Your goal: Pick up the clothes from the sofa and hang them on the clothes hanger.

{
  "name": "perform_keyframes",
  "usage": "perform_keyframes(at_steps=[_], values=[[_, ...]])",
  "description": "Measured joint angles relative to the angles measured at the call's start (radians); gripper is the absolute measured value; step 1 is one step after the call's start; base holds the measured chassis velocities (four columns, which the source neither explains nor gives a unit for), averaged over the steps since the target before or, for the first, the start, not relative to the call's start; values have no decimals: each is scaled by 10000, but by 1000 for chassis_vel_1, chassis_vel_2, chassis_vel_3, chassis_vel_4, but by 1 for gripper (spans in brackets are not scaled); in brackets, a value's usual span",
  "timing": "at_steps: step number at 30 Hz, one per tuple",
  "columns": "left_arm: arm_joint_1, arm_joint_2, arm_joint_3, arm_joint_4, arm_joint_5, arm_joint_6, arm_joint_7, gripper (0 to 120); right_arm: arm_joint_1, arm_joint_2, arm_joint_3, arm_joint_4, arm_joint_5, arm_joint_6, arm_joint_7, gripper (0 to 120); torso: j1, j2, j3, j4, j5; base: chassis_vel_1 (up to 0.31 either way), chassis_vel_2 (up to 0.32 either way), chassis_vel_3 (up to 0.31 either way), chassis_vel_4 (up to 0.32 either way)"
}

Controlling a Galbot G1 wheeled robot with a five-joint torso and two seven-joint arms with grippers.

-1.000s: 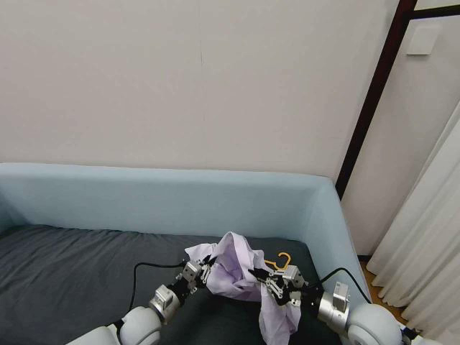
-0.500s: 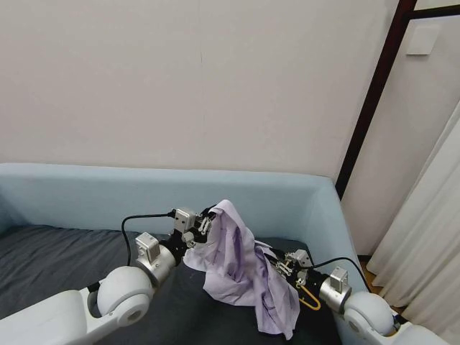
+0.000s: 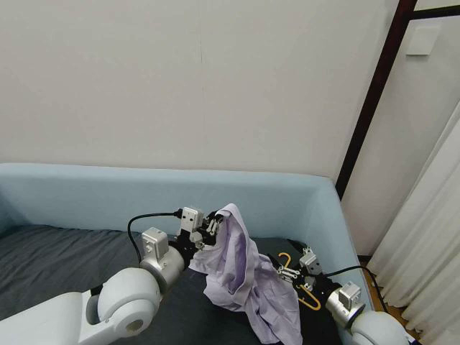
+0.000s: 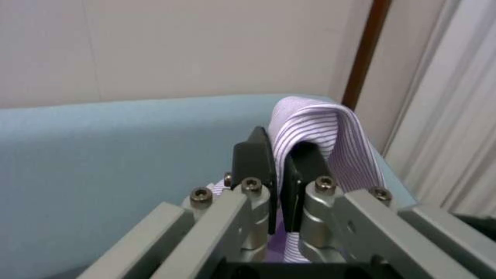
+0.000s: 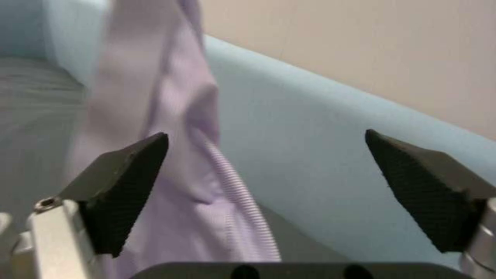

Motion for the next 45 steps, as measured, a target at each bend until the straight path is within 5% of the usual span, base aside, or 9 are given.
perform_keyframes(at_steps=[14,20,30,40,45], values=[[-1835,-494,902,1102,-2533,-134,-229,0,-273,1104,-529,-1354,-2490,993,-505,100,0,0,1,0,2,0,0,0,0],[-2728,-768,1395,1365,-3609,-140,-1133,0,-368,2118,-755,-1588,-3765,1593,-179,100,0,-1,1,1,1,0,0,0,0],[-3490,-875,2079,1119,-3767,-138,-1828,0,-716,2911,-1812,-1103,-1961,1370,-431,99,0,0,0,0,0,0,0,0,0],[-3968,-946,2912,1028,-3718,-262,-1994,0,-372,3200,-2241,-2314,-113,778,-967,72,0,-1,1,1,1,0,0,0,0],[-4063,-1230,2999,1185,-3668,-326,-2006,0,-322,3396,-2518,-2653,693,426,-1080,70,0,0,1,-3,1,0,0,0,0]])
